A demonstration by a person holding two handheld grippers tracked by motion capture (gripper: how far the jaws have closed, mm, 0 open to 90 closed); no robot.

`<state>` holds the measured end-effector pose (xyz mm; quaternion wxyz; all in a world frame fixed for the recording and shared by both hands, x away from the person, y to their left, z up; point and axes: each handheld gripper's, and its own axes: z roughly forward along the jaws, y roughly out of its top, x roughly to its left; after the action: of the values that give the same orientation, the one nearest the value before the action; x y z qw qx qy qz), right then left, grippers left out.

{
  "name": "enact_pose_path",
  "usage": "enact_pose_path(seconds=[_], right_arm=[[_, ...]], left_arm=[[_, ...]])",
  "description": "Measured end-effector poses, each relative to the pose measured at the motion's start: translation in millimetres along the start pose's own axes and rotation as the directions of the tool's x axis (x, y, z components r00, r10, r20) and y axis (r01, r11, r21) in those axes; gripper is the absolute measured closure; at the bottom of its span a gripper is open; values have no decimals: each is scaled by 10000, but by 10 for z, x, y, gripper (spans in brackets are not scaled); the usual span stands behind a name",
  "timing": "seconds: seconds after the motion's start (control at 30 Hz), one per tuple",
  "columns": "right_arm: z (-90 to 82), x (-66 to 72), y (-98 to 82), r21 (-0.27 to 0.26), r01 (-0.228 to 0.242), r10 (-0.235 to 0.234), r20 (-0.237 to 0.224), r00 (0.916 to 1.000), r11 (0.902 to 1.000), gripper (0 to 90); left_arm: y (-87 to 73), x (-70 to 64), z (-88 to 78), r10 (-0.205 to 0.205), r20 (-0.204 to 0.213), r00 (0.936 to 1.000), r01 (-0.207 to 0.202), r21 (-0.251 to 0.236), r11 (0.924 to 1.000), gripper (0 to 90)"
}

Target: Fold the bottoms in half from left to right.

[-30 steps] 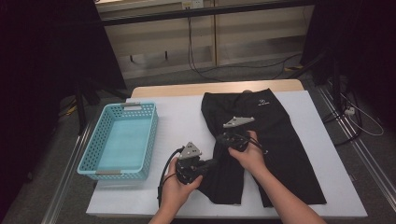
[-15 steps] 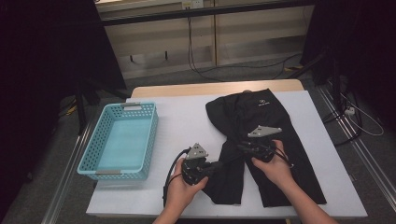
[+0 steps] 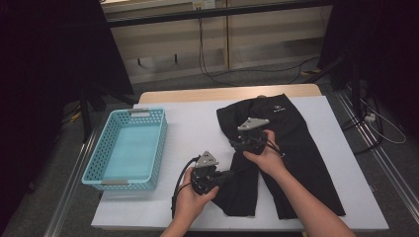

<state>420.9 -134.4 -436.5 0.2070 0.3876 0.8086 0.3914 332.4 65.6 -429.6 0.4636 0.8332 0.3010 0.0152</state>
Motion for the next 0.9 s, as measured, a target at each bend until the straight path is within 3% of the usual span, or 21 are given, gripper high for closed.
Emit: enact_pose_path(seconds=[0.23, 0.33, 0.4, 0.47, 0.57, 0.7, 0.83, 0.9], right_arm=[[336, -27, 31, 717, -150, 141, 125, 9998, 9973, 539], [422, -58, -30, 711, -540, 526, 206, 9984, 9960, 569], [425, -64, -30, 676, -555, 543, 205, 9983, 9962, 608], [421, -62, -20, 693, -292, 285, 111, 9995, 9972, 806], [407, -93, -20, 698, -478, 470, 122, 9988, 9964, 893], [275, -218, 12, 405, -1190, 1198, -180, 9926, 9921, 895], [-27, -406, 108, -165, -1633, 1628, -304, 9862, 9864, 896], [-217, -546, 150, -474, -1923, 1910, -297, 9811, 9802, 897]], left_arm=[[-26, 43, -12, -123, -53, 9999, 123, 4, 9999, 876], [-24, 46, -29, -106, -76, 9999, 105, -55, 9999, 875], [-25, 41, -31, -146, -98, 9998, 145, -109, 9998, 875], [-24, 40, -27, -109, -88, 9999, 109, -66, 9999, 874], [-7, 14, -22, -85, -27, 10000, 85, -120, 9999, 875], [93, -38, -7, -17, 240, 9997, 25, -331, 9995, 875], [237, -180, 57, 249, 731, 9970, -209, -552, 9983, 875], [337, -282, 96, 568, 1063, 9927, -504, -623, 9968, 875]])
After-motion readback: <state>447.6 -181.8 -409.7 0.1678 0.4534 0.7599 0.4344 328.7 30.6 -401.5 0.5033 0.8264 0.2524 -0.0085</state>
